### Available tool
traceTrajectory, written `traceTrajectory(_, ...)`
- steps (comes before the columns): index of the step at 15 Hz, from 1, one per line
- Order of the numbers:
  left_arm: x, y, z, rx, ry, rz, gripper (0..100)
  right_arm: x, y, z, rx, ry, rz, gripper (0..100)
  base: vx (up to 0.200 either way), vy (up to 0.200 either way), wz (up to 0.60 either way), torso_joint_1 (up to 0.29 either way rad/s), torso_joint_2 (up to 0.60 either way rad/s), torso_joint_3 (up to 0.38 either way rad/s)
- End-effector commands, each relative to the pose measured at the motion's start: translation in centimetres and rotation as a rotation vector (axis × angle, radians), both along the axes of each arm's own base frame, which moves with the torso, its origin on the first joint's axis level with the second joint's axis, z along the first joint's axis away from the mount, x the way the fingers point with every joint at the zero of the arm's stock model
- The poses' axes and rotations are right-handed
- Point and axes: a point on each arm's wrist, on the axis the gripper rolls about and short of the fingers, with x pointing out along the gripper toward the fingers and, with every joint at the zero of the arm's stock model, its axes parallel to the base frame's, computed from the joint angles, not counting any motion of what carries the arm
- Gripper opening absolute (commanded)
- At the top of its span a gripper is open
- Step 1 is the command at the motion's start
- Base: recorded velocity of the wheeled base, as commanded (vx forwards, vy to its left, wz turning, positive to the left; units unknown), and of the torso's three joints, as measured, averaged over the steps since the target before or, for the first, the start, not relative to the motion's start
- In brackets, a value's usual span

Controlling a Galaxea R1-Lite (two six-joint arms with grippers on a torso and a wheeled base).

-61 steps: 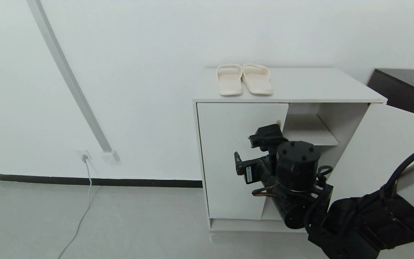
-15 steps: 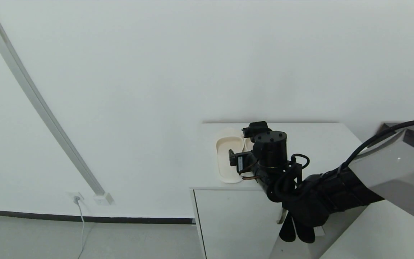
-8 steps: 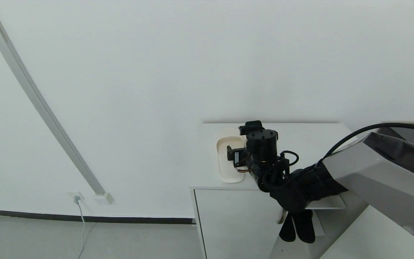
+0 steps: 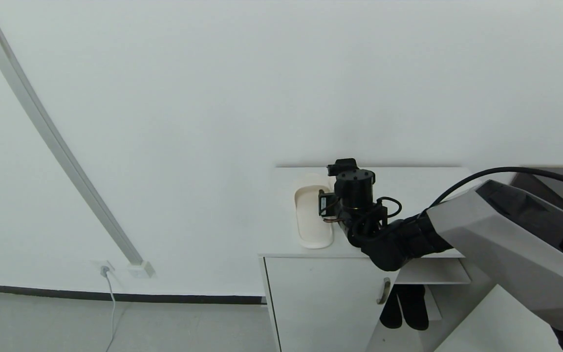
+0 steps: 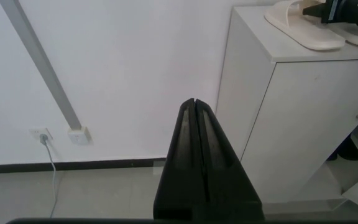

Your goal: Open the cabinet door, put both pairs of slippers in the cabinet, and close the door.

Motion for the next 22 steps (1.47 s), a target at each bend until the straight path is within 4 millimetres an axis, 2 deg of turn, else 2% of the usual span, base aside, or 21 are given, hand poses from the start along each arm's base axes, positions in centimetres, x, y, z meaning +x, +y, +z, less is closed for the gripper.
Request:
traceTrajectory(1, 0.0, 0.0, 0.0, 0.0, 0.003, 0.0, 0, 0.3, 0.1, -0.5, -0.003, 0.005, -0.002, 0, 0.0, 0.0, 0.0, 0.0, 0.0, 0.0)
traceTrajectory(6, 0.0, 0.0, 0.0, 0.0, 0.001, 0.0, 0, 0.2, 0.0, -0.3, 0.001, 0.002, -0.002, 0, 0.0, 0.0, 0.0, 0.0, 0.0, 0.0)
traceTrajectory(10, 0.0, 0.0, 0.0, 0.0, 0.001, 0.0, 0, -2.7, -1.3, 2.5, 0.002, 0.002, 0.044, 0, 0.0, 0.0, 0.0, 0.0, 0.0, 0.0)
traceTrajectory(11, 0.0, 0.0, 0.0, 0.0, 0.001, 0.0, 0, -4.1, -2.0, 4.0, 0.013, -0.011, 0.059, 0, 0.0, 0.0, 0.0, 0.0, 0.0, 0.0)
traceTrajectory(13, 0.0, 0.0, 0.0, 0.0, 0.001, 0.0, 0, -6.0, -3.0, 5.2, 0.019, -0.018, 0.07, 0, 0.0, 0.0, 0.0, 0.0, 0.0, 0.0)
traceTrajectory(19, 0.0, 0.0, 0.0, 0.002, 0.001, 0.0, 0, -14.9, -9.0, 6.6, -0.011, 0.053, 0.242, 0, 0.0, 0.0, 0.0, 0.0, 0.0, 0.0)
traceTrajectory(22, 0.0, 0.0, 0.0, 0.002, 0.001, 0.0, 0, -18.2, -11.2, 7.1, -0.007, 0.052, 0.282, 0, 0.0, 0.0, 0.0, 0.0, 0.0, 0.0)
